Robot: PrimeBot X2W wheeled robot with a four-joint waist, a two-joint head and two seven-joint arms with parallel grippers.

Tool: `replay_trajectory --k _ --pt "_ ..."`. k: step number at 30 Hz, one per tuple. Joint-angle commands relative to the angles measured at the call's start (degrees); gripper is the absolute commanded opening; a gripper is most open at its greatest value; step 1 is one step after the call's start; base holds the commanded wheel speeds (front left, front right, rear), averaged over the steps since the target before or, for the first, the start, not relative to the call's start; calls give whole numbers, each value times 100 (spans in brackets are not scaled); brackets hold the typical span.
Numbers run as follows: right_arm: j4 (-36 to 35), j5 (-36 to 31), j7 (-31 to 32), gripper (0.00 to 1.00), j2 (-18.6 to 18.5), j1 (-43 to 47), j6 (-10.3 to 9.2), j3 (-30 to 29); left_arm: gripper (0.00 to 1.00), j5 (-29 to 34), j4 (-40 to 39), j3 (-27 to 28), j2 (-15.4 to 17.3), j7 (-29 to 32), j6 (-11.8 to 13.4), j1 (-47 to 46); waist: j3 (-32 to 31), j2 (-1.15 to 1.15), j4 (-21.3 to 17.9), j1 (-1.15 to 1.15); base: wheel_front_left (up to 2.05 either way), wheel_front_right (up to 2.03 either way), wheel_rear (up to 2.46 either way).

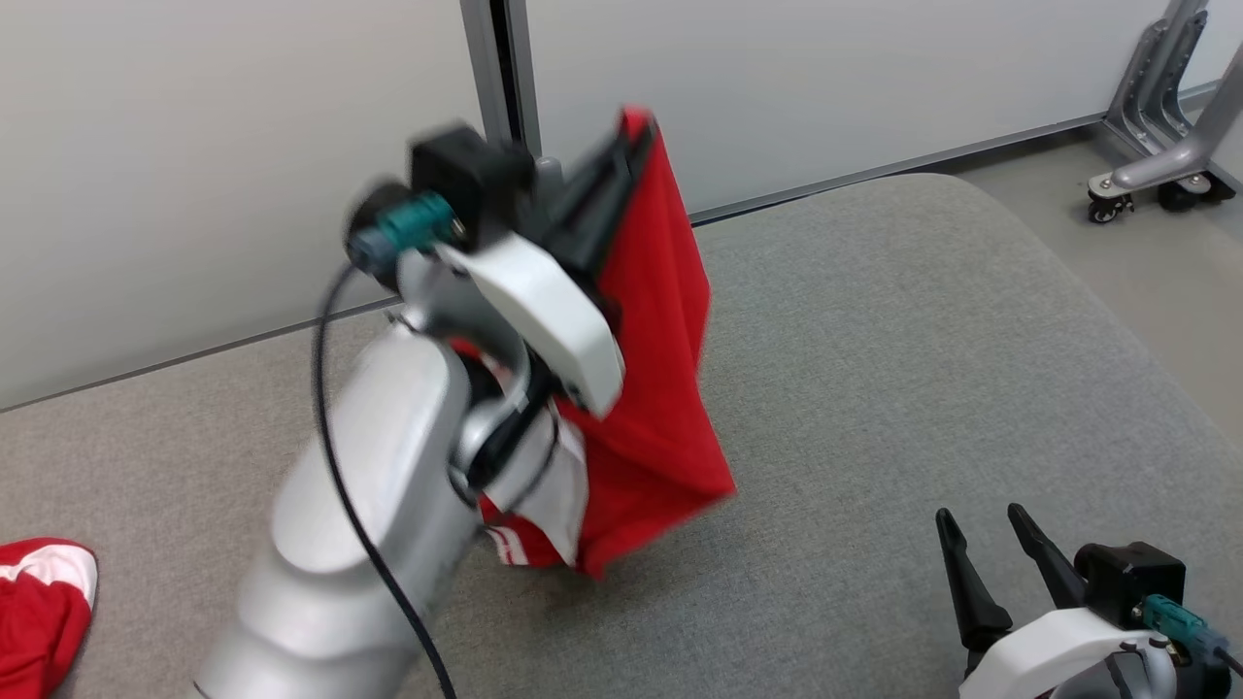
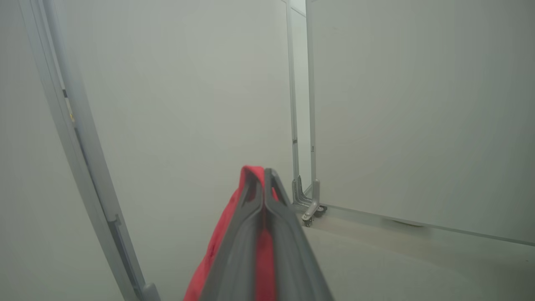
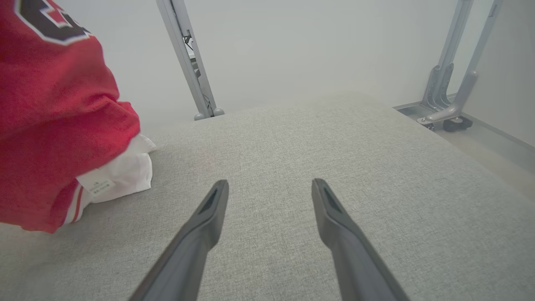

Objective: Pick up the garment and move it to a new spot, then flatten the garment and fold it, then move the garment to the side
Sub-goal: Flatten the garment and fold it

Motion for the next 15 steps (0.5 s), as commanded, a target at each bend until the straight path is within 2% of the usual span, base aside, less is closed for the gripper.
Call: replay_trajectory --k 1,2,3,4,7,10,13,15 --pt "-17 -49 6 100 -35 32 5 14 0 -278 157 -262 9 37 -30 337 29 0 72 0 0 0 0" --pt "-18 -49 22 100 -35 19 5 26 0 -767 156 -539 5 1 -55 534 41 0 97 0 0 0 0" --pt "-19 -47 33 100 -34 7 5 48 13 -1274 130 -834 -9 -31 -57 723 51 0 128 0 0 0 0" --pt "-22 -36 45 100 -34 -12 5 66 100 -1625 123 -1167 -16 1 -69 838 68 0 160 0 0 0 0" --pt "-34 -23 47 100 -42 -71 4 71 100 -2279 230 -1881 9 -17 -15 1092 96 0 250 0 0 0 0" --pt "-39 -23 33 100 -34 -99 4 72 100 -2538 307 -2113 18 -32 97 1173 112 0 315 0 0 0 0" --pt "-25 4 8 100 -36 -66 4 58 100 -2636 512 -2106 11 -148 371 1187 115 0 422 0 0 0 0" --pt "-4 31 4 100 -36 -34 4 75 100 -2563 694 -1967 120 -269 612 1170 114 0 465 0 0 0 0"
